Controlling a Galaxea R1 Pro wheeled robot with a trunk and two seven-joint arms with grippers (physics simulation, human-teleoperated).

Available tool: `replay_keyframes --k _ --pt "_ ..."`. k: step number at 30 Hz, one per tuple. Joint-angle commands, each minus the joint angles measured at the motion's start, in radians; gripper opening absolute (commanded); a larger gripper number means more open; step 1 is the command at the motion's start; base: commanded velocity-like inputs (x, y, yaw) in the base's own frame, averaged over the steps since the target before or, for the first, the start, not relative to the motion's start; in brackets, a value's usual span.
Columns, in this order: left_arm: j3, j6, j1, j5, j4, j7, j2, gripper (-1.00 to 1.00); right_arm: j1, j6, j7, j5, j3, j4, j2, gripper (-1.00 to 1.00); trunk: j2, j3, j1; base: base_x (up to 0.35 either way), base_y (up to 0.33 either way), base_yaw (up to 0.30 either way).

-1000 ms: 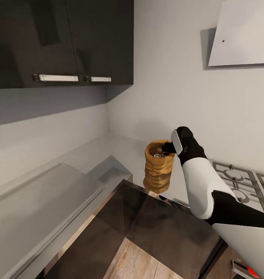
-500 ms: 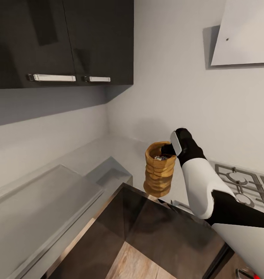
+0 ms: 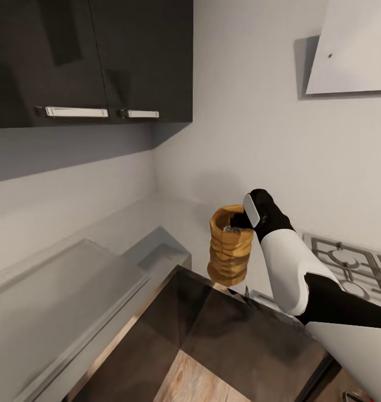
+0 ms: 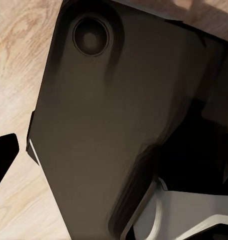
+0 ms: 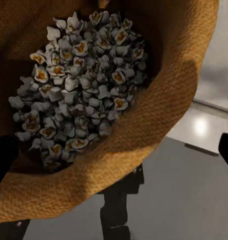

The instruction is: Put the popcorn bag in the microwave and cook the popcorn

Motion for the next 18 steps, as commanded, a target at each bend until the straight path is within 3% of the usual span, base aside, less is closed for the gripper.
replay_keyframes --k 1,7,18 --pt "0.005 -0.002 0.000 0.002 -0.001 0.000 0.000 1.00 -0.001 0.003 0.000 0.004 -0.007 -0.001 0.001 1.00 -0.001 -0.001 0.000 0.191 0.000 0.000" --pt "0.005 -0.001 0.000 0.002 -0.001 0.000 0.000 1.00 -0.001 0.003 0.000 0.003 -0.007 0.000 0.001 1.00 -0.001 -0.001 0.000 0.156 0.000 0.000" --pt "0.006 -0.002 0.000 0.002 -0.001 0.000 0.000 1.00 -0.001 0.003 -0.002 0.001 -0.010 0.024 0.001 1.00 -0.001 -0.001 0.000 0.007 0.000 0.000"
